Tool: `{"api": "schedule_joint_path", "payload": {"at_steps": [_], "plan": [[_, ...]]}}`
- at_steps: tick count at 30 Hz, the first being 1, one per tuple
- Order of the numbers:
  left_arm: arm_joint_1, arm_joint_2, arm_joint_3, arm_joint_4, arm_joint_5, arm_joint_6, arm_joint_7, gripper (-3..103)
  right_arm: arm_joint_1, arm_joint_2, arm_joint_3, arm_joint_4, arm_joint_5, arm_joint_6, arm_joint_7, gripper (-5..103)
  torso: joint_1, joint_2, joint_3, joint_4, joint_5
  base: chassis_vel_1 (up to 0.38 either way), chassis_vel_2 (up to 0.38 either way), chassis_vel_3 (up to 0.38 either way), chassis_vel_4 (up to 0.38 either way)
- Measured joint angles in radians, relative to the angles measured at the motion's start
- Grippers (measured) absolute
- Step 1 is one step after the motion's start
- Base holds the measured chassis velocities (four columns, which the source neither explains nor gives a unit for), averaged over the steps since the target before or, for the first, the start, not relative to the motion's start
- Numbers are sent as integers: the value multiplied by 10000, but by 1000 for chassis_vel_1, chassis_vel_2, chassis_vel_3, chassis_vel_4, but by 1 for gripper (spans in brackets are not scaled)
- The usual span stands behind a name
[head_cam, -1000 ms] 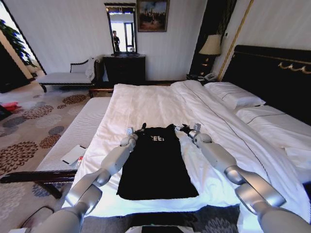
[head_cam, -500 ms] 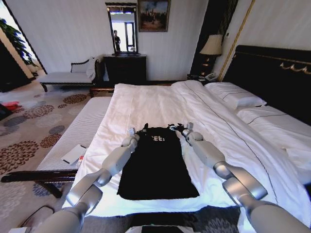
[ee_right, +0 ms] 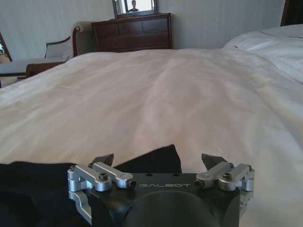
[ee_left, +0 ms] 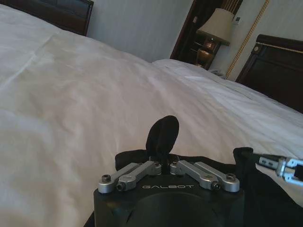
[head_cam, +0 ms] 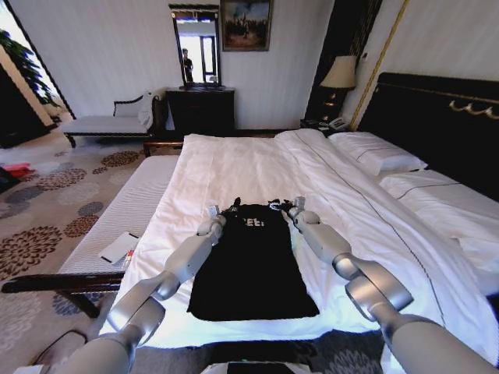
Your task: Fold the clothes on the bed.
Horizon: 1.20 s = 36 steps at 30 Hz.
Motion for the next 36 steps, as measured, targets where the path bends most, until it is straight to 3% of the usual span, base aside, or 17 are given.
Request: {"api": "schedule_joint_path", "payload": {"at_steps": [32,36], "plan": [[51,101,52,-269,-128,44,-30,3,54,120,-97,23,291,-133,129,102,-2,0,-1,1,0,-3,5,2,-4],[51,139,59,-295,-172,45,-32,3,223,260,-108,-205,509,-298,151,88,0,1,0,3,0,0,0,0,0]]}}
